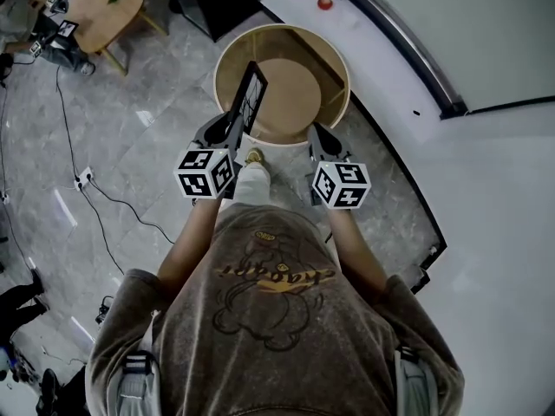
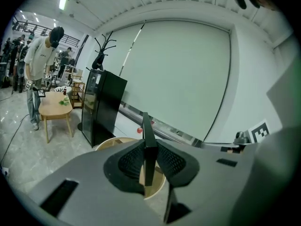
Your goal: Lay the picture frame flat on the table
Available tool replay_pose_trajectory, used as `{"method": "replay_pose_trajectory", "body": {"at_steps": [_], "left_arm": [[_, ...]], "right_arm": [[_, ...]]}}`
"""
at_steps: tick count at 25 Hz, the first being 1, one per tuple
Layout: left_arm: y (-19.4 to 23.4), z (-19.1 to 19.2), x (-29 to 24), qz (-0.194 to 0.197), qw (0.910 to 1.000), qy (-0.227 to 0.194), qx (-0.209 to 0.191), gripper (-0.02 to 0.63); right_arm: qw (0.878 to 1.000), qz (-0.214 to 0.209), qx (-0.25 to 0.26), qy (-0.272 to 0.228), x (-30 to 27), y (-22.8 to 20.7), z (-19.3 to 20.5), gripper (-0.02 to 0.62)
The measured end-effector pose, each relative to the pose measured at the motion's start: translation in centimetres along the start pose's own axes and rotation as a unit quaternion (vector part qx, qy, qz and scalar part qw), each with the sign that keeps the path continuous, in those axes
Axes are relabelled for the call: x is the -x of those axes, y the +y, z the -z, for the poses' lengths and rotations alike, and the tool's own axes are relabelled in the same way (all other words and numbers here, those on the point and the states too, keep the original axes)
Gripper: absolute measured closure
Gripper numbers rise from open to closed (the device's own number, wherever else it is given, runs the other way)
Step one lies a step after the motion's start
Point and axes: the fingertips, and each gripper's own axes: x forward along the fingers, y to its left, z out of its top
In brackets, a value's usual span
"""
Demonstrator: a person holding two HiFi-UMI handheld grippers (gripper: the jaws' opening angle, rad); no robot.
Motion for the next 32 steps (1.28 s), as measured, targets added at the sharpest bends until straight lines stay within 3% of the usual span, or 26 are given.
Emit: {"method": "replay_pose_trajectory", "body": {"at_steps": [18, 32], "left_arm": [[7.0, -5.7, -9.1, 0.044, 0.9978, 0.044, -0.019, 0.523], [7.6, -6.5, -14.7, 0.060, 0.9961, 0.062, -0.017, 0.523]], "right_arm": [[0.999, 0.040, -0.030, -0.002, -11.0, -1.1, -4.2, 0.577], [0.997, 0.065, -0.043, 0.002, -13.6, -4.7, -5.4, 0.577]]}}
